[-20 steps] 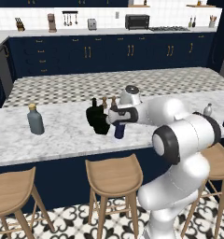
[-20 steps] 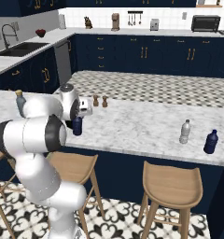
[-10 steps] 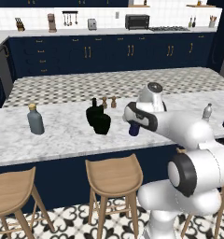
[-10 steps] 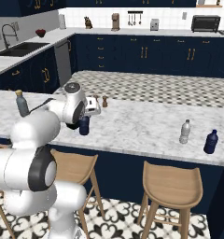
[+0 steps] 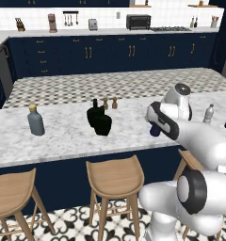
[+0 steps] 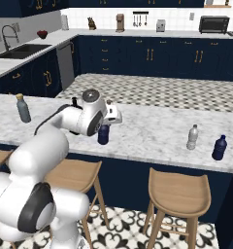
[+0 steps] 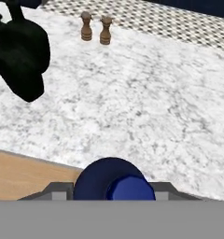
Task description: Move the plastic bottles in the middle to the plastics group, and the glass bottles in the middle to the glass group.
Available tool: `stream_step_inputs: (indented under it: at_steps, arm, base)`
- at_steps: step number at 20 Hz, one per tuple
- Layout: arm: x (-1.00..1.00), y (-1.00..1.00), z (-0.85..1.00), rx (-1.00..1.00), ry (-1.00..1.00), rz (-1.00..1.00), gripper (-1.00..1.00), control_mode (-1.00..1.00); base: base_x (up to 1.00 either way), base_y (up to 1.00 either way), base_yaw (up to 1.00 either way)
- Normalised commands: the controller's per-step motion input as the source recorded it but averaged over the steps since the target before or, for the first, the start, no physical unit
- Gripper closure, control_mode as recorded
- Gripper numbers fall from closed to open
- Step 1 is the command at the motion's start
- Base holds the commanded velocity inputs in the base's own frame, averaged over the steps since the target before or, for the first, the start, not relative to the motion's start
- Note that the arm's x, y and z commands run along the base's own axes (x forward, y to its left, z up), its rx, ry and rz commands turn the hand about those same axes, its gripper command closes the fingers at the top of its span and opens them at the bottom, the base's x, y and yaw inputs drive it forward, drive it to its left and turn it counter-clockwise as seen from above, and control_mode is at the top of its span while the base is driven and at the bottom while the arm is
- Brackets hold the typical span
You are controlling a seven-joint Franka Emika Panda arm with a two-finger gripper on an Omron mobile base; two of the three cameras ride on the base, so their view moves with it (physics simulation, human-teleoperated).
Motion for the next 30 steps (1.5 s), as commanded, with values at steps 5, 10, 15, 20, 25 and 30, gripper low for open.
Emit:
stream_step_inputs:
  at_steps: [5, 10, 15, 20, 25, 30]
  arm:
    - [0.00, -0.93, 0.17, -0.05, 0.00, -0.04, 1.00, -1.00]
    - [0.00, -0.92, 0.02, -0.06, 0.00, -0.06, 1.00, -1.00]
    - [0.04, -0.96, 0.00, -0.11, 0.00, -0.12, 1.00, -1.00]
    - [0.13, -0.94, 0.00, -0.08, 0.00, -0.09, 1.00, -1.00]
    - [0.25, -0.65, 0.00, -0.01, 0.00, -0.01, 1.00, -1.00]
    - [0.37, -0.27, -0.10, 0.00, 0.00, 0.00, 1.00, -1.00]
  base:
    - [0.00, 0.00, 0.00]
    - [0.00, 0.00, 0.00]
    - [0.00, 0.00, 0.00]
    - [0.00, 0.00, 0.00]
    - [0.00, 0.00, 0.00]
    - [0.00, 0.00, 0.00]
